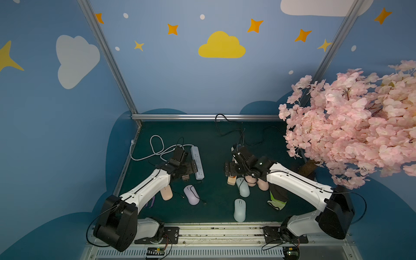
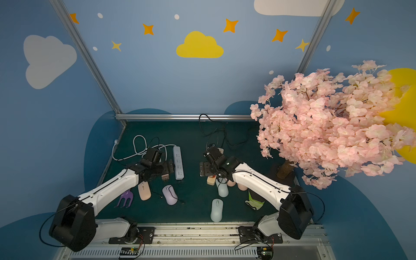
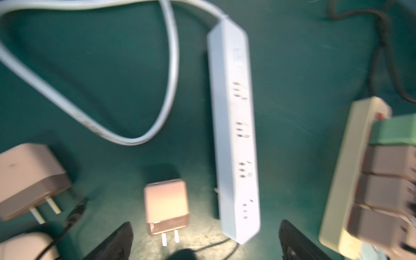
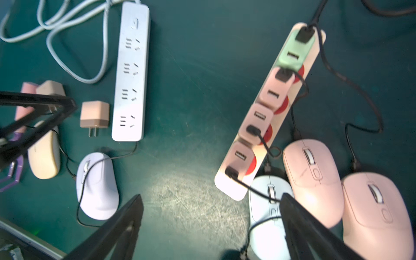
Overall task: Unplug the wireless mouse
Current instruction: Pick up the mouse from the center of the board.
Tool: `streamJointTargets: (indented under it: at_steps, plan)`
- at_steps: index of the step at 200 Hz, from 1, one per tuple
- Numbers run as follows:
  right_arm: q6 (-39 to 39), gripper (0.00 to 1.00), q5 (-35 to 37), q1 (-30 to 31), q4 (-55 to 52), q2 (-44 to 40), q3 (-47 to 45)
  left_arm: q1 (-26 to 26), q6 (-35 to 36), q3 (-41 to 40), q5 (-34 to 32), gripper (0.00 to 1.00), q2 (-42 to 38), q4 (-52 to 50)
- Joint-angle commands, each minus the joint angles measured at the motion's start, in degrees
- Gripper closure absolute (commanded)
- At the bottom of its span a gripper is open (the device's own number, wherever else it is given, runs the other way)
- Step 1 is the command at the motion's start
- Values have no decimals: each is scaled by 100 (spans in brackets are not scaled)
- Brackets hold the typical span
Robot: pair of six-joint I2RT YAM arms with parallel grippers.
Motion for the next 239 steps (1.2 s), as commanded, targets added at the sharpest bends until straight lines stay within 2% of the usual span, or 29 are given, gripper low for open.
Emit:
streamJointTargets:
  at_steps: [1, 66, 144, 181, 209, 239]
  plan:
    - [512, 8, 192, 110, -549, -226, -239, -179, 298, -21, 543, 0, -89, 370]
    - [2589, 13, 708, 874, -1869, -714, -663, -529, 544, 51, 1029, 0, -60, 799]
    - [4814, 14, 863, 2151, -2576, -681, -1033, -750, 211, -235, 1148, 0, -580, 785]
    - [5191, 14, 580, 2600, -2293, -207, -1069, -791, 126, -293, 1250, 0, -735, 800]
    - [5390, 14, 262, 2634, -2254, 325, -1022, -819, 118, -353, 1278, 0, -798, 764]
    - [5591, 15, 303, 2622, -2152, 410, -1099, -845, 103, -371, 1343, 0, -797, 790]
